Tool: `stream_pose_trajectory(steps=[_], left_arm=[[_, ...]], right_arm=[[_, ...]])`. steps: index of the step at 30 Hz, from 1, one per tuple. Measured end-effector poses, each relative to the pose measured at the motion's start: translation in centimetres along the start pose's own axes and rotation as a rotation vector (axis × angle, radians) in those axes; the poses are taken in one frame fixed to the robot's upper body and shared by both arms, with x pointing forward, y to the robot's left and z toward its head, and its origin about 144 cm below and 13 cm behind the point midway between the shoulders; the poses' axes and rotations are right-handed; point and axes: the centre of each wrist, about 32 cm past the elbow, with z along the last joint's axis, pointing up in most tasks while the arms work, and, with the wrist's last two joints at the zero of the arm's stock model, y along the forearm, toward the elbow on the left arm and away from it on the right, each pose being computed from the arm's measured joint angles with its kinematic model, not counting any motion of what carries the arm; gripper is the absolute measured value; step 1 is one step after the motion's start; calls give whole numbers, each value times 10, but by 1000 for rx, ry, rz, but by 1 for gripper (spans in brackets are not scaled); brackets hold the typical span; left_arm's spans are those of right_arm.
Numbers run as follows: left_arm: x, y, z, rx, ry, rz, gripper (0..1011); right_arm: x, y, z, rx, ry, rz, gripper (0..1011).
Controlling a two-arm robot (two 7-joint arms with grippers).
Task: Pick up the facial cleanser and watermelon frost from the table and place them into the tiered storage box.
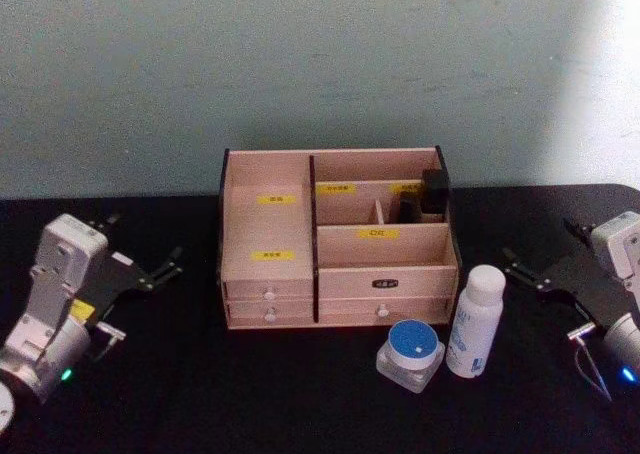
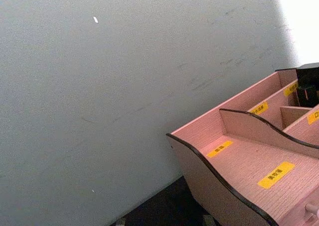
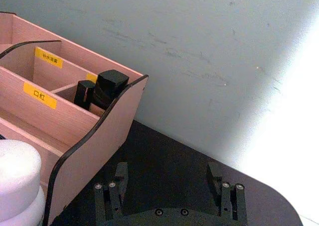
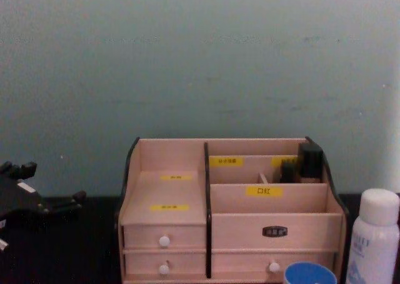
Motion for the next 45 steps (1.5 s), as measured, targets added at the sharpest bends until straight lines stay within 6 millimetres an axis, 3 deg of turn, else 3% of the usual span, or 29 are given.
stream_pose_trajectory(steps=[13,27,37,45], left_arm=[[0,0,0,0,0,0,1001],[0,0,0,0,0,0,1002],[0,0,0,0,0,0,1001],[0,0,0,0,0,0,1001]], right_arm=[[1,-4,1,1,13,8,1002],[3,-39,9,-61,78,76,1003],[11,-69,16,-129,131,222,1003],[14,-76,18,-144,186,323,1003]])
